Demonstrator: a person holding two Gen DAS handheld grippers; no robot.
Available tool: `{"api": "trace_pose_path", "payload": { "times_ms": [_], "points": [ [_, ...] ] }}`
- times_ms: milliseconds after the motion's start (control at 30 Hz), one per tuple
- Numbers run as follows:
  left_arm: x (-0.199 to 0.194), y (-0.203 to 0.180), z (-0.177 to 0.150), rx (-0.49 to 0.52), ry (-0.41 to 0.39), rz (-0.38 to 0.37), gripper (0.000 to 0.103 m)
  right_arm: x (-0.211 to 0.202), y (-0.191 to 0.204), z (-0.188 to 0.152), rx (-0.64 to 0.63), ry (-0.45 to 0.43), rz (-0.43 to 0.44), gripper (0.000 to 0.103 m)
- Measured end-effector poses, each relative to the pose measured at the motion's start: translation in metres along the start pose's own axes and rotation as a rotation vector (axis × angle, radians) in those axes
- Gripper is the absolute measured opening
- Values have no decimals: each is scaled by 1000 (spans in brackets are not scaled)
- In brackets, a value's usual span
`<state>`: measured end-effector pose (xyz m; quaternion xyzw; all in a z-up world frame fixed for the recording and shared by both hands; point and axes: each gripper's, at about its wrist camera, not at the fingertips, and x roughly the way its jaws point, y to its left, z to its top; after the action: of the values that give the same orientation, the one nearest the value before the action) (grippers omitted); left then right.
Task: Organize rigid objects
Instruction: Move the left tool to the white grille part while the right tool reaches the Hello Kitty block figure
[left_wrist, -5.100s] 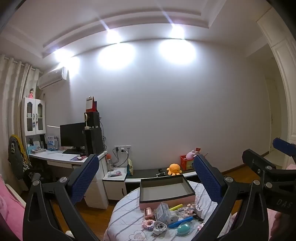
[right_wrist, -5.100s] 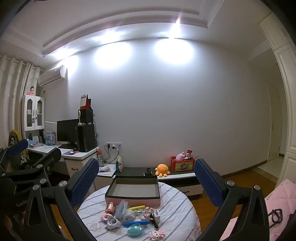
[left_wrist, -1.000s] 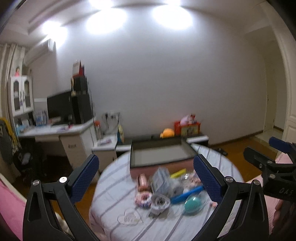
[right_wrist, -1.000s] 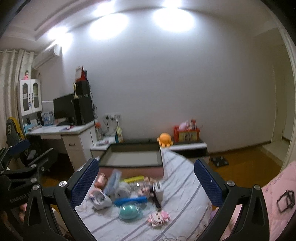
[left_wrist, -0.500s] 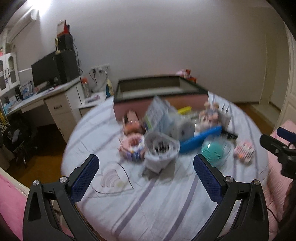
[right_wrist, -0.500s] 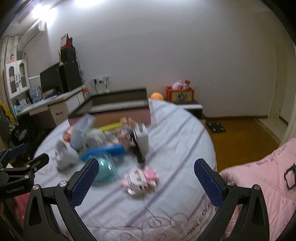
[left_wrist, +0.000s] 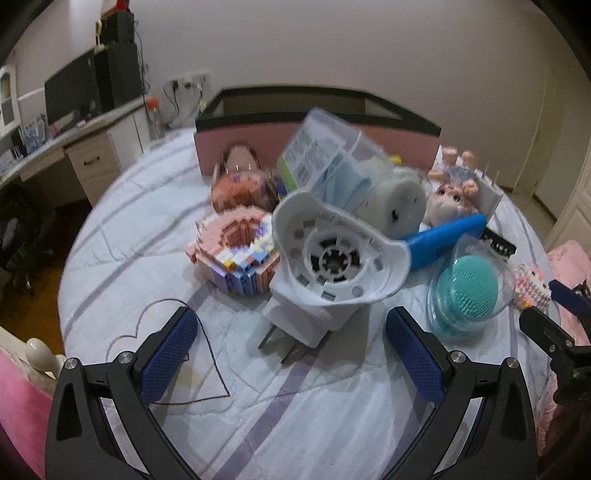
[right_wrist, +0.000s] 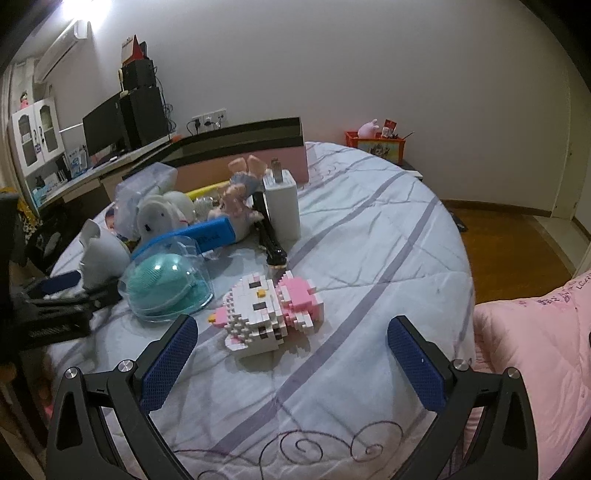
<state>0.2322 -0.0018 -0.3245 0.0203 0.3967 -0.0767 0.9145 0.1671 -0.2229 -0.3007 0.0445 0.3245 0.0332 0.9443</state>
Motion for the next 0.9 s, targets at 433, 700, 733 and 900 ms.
{"api": "trace_pose_path", "payload": {
  "times_ms": [433,700,733,900],
  "points": [
    [-1,-9,17,59,-32,15,84,17,3,9,-61,5,-15,103],
    [-1,-7,19,45,-40,16,77,26,1,12,-105,-4,11,103],
    [-4,-7,17,46,-49,-2,66,26,1,11,-107,-8,11,103],
    [-11,-9,9,37,-71,-38,58,27,-1,11,-115,-15,13,90]
  ]
}}
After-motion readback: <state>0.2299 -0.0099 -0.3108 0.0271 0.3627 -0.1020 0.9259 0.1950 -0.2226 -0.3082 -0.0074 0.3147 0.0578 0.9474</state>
